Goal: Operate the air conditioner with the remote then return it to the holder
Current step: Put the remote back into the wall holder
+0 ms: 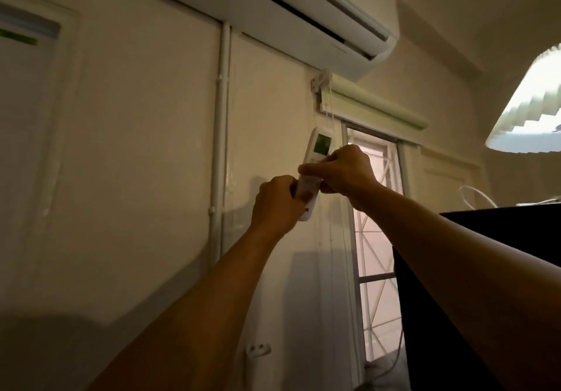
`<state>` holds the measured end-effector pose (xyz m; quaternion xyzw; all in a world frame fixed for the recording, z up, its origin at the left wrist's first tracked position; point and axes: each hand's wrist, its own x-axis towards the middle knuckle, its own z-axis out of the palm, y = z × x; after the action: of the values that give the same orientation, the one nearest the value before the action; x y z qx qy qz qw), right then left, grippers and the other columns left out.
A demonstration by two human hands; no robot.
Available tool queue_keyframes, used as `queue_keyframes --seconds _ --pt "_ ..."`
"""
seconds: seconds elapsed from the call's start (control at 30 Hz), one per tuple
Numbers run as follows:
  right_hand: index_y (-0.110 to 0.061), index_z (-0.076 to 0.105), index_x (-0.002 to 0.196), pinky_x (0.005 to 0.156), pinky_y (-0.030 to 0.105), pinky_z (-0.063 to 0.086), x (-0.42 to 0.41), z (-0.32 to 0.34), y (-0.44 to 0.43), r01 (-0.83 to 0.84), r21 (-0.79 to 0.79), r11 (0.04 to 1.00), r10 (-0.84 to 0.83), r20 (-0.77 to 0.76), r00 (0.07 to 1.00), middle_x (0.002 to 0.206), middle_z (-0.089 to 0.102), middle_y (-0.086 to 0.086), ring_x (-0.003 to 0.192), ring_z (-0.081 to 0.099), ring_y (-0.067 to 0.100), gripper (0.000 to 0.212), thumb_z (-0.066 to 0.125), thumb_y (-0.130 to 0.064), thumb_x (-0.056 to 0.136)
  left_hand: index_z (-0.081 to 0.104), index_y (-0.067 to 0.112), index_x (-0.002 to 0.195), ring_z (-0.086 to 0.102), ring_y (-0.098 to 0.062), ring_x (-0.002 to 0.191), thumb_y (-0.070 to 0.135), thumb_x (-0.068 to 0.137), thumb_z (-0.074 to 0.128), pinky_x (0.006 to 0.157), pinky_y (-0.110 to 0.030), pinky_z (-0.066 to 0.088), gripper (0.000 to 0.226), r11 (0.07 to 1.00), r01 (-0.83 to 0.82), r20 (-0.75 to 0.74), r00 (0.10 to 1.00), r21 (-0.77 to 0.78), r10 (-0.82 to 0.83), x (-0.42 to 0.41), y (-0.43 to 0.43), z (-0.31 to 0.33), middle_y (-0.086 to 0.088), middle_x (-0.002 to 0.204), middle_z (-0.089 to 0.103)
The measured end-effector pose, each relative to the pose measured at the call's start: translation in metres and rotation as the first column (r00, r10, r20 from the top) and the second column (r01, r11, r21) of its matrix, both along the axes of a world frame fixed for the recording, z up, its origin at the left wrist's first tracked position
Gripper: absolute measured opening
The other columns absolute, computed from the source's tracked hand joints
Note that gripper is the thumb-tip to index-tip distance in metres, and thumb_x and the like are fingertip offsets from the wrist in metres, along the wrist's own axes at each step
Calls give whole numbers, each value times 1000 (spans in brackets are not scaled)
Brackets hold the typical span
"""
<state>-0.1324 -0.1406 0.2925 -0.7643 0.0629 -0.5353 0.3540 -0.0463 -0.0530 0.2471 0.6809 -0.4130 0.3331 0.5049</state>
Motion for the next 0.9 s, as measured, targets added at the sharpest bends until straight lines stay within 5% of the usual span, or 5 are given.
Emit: queue_keyframes --seconds 0.17,0.47,0.9 --pt "-6 65 108 80 39 63 41 -33 12 3 -13 1000 -3 -23 1000 106 70 10 94 72 24 52 85 -34 69 68 6 94 66 -25 86 25 82 68 77 -35 53 23 984 -103 -86 990 143 116 22 26 -25 -11 91 71" --pt "-4 68 104 74 24 51 90 -112 32 -44 -51 998 36 -157 987 114 71 13 104 70 26 44 83 -30 72 67 5 92 67 -28 91 21 80 69 73 -33 51 20 932 -268 -226 919 245 323 54 38 -100 -14 96 71" --pt "0 70 100 71 23 48 121 -201 10 -88 -69 994 62 -316 947 103 73 16 97 71 27 43 82 -31 73 69 5 97 68 -27 93 18 86 62 69 -25 49 18 891 -333 -285 861 310 421 78 16 -195 -14 99 72"
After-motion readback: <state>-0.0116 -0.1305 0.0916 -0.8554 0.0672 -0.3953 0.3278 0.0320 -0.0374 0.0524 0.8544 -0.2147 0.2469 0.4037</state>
